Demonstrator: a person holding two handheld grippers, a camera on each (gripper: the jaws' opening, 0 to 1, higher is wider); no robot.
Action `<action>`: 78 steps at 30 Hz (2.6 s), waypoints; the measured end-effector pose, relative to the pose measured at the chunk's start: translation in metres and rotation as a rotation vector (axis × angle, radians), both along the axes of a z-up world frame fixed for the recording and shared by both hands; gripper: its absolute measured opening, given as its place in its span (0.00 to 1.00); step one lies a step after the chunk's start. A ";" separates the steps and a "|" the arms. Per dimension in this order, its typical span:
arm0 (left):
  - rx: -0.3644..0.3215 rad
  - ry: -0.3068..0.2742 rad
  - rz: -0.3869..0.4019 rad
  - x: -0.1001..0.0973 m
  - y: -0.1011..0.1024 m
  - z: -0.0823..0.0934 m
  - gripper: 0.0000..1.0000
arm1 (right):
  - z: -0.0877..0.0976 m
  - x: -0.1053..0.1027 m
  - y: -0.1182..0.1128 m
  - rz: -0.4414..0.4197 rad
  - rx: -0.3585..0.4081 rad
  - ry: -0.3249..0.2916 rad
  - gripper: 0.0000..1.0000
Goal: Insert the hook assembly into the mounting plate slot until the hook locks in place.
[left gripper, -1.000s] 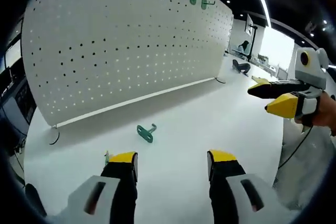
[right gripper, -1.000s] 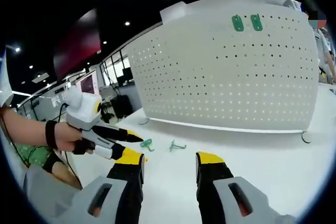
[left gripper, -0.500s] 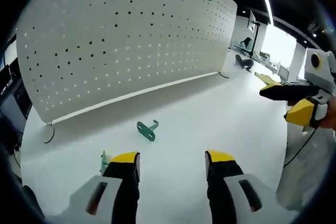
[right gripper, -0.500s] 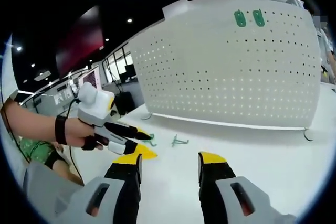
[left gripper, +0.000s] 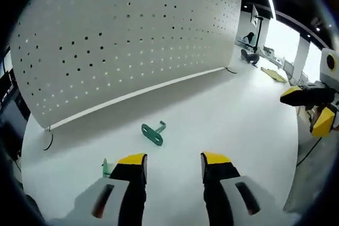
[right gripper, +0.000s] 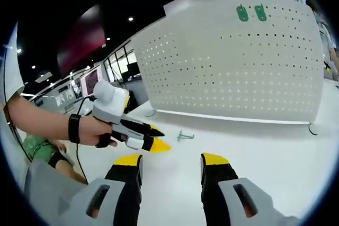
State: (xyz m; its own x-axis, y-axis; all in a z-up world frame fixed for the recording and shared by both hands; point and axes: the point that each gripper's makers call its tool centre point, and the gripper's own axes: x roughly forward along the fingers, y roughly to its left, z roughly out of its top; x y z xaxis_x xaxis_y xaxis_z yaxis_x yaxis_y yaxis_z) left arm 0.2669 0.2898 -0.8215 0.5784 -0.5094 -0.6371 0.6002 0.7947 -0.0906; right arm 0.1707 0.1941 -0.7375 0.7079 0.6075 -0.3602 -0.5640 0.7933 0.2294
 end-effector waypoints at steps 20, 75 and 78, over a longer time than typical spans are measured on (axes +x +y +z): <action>0.012 0.000 0.057 0.026 -0.006 -0.006 0.36 | -0.003 -0.001 -0.010 -0.052 -0.007 -0.002 0.42; 0.010 0.075 0.028 0.026 -0.017 -0.016 0.04 | 0.002 0.000 -0.006 -0.070 0.030 -0.009 0.43; -0.019 0.074 0.016 0.022 -0.020 -0.010 0.04 | 0.003 0.000 -0.005 -0.067 0.027 -0.011 0.43</action>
State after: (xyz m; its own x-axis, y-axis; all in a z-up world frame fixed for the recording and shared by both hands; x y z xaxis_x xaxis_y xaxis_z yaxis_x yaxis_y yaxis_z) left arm 0.2891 0.2703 -0.8320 0.5384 -0.5129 -0.6686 0.5786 0.8018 -0.1491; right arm 0.1704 0.1892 -0.7345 0.7511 0.5679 -0.3365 -0.5123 0.8230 0.2454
